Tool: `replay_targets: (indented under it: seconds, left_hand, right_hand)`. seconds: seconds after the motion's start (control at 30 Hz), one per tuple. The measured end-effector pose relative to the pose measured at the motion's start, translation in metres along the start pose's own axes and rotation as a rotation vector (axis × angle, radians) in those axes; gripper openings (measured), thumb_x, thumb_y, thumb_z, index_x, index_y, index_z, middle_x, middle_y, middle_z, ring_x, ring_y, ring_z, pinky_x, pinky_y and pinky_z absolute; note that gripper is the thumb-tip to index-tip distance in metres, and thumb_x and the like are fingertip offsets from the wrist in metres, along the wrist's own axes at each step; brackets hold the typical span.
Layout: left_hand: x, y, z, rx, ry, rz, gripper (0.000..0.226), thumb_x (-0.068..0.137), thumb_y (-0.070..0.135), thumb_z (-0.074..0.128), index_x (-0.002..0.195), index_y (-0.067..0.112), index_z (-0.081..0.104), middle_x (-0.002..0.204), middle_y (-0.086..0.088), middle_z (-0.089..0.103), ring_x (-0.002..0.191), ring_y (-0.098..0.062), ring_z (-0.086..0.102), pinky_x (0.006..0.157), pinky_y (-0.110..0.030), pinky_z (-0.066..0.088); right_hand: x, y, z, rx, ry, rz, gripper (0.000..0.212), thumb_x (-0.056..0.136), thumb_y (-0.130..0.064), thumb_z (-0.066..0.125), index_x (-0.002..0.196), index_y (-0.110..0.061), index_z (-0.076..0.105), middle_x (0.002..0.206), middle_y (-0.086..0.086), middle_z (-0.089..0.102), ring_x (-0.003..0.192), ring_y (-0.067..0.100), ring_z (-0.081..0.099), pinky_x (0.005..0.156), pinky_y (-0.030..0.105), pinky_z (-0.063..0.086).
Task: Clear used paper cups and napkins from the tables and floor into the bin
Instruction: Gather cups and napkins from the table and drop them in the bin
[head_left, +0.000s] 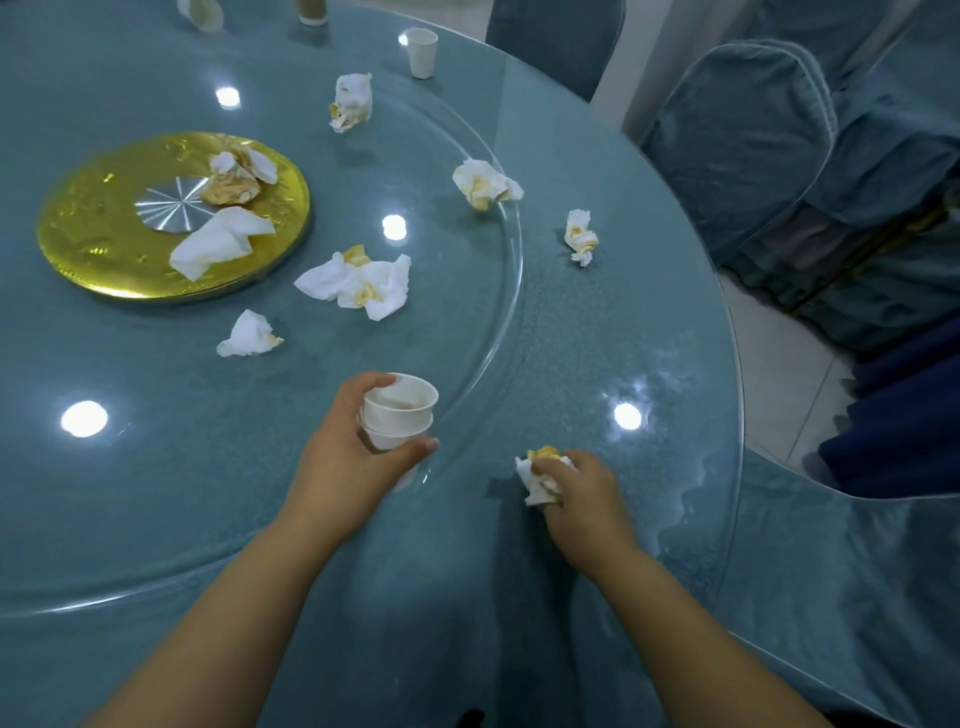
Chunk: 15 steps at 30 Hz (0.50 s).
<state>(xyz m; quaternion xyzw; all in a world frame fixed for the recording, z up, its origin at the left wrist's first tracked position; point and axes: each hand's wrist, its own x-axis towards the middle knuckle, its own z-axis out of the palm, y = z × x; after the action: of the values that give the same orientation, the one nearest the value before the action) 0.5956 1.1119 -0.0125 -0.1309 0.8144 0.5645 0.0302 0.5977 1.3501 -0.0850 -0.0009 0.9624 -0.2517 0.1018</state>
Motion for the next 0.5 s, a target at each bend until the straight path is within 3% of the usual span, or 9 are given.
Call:
replay_targets:
  seconds: [0.1,0.27,0.5]
  left_hand:
    - [0.002,-0.004,-0.020,-0.021,0.058,0.001,0.059,0.068,0.024,0.083,0.112,0.043,0.048,0.097,0.025,0.056,0.076,0.010,0.057,0.065,-0.014,0.043]
    - [0.015,-0.007,-0.057,-0.030,0.180,0.018,0.058,0.068,0.024,0.083,0.101,0.053,0.044,0.098,0.029,0.053,0.080,0.005,0.056,0.068,-0.019,0.044]
    - [0.037,-0.020,-0.110,0.012,0.331,0.020,0.060,0.068,0.023,0.083,0.111,0.041,0.045,0.098,0.027,0.052,0.082,-0.001,0.056,0.066,-0.018,0.043]
  right_hand:
    - [0.017,-0.022,-0.010,0.177,0.136,0.017,0.036,0.080,-0.010,0.068,0.115,-0.016,0.066,0.109,0.005,0.052,0.098,0.028,0.056,0.083,0.029,0.042]
    - [0.069,-0.085,-0.019,0.287,0.214,-0.099,0.038,0.083,-0.010,0.066,0.119,-0.019,0.064,0.114,0.005,0.047,0.099,0.019,0.050,0.085,0.020,0.035]
    - [0.153,-0.175,0.005,0.138,0.114,-0.241,0.044,0.086,-0.017,0.059,0.129,-0.021,0.053,0.133,0.013,0.041,0.115,0.033,0.044,0.097,0.039,0.042]
